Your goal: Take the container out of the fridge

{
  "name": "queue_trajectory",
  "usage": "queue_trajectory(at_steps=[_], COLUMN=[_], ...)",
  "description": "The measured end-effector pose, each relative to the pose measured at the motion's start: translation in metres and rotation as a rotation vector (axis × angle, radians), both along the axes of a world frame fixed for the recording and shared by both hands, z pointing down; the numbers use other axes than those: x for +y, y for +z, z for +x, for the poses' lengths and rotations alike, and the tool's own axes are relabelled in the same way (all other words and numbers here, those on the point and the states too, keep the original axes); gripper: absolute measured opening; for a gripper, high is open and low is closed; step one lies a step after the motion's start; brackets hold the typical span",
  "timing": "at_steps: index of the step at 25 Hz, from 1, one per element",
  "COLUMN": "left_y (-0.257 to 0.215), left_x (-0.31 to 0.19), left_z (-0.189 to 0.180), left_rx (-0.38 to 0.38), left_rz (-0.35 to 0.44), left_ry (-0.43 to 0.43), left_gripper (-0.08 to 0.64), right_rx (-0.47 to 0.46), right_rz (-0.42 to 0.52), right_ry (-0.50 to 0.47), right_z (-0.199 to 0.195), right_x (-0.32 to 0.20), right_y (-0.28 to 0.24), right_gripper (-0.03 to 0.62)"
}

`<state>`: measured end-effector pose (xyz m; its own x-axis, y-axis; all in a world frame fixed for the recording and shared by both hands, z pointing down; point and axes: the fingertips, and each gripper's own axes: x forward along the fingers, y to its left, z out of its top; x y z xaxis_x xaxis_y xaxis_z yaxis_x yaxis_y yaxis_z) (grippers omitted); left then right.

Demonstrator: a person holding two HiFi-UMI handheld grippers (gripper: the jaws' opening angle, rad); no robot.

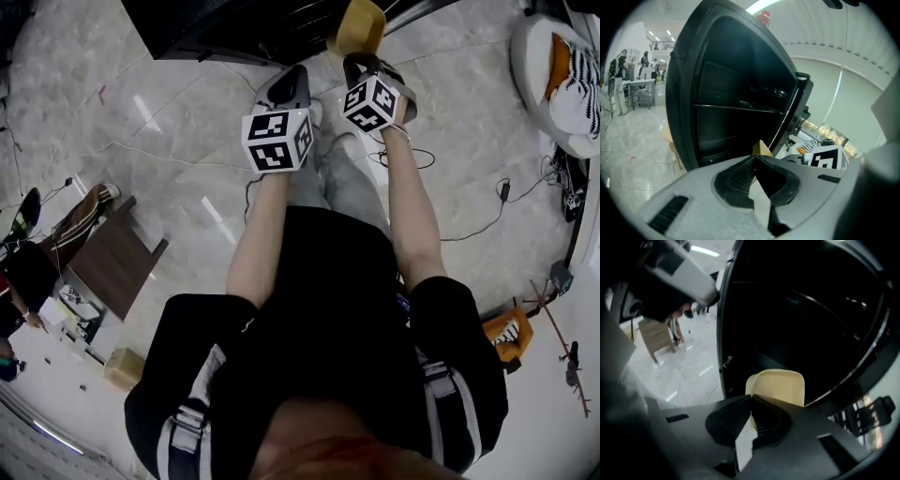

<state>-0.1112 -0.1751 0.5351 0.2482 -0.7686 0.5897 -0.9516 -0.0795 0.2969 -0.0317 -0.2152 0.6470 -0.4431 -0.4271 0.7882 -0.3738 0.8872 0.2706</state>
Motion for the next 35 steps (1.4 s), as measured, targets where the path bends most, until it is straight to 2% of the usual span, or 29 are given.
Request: queue_trajectory(at_steps=[3,9,13,17,21,27,30,35], left_y=[-0.011,-0.041,-0.075,-0.126,-0.189,-0.268,-0.285,-0.299], left_x=[-0.001,-0.002,-0.003,-0.015,-0.018,-0.008,-0.008,-0.009], left_z=[0.025,0.089,0.146,0.194,0.227,0.266,0.275,0.275], left_rx=[0.006,0.029,0.056,0.084,0.086,0.090,0.088,0.079], left_rz=[0.035,0.120,0.203,0.321,0.465,0.642,0.687,0.705], left_ry=[0.057,0.186,0.275,0.333,0.375,0.435,0.455,0.433], left_gripper=[0.008,0.008,0.008,0.008,0.008,0.008,0.008,0.008], right_rx=[-0.167,-0.456,-0.591,-0.721,-0.832,-0.899,-0.889,-0.893], right_rz=[-0.004,0.040,0.128,0.256,0.399,0.536,0.576,0.595], right_ry=[0.188,0.478,0.660,0.786,0.849,0.859,0.866,0.849], right_z=[0.023,0.081,0.150,0.216,0.261,0.299,0.310,0.320], right_x=[0.005,0.027,0.037,0.039,0.052,0.066,0.065,0.066], right_y=[-0.042,-0.123,-0.176,-0.240,-0.308,-0.374,-0.387,-0.401], right_gripper=[0.015,0.015,0.015,0.014,0.014,0.014,0.014,0.014])
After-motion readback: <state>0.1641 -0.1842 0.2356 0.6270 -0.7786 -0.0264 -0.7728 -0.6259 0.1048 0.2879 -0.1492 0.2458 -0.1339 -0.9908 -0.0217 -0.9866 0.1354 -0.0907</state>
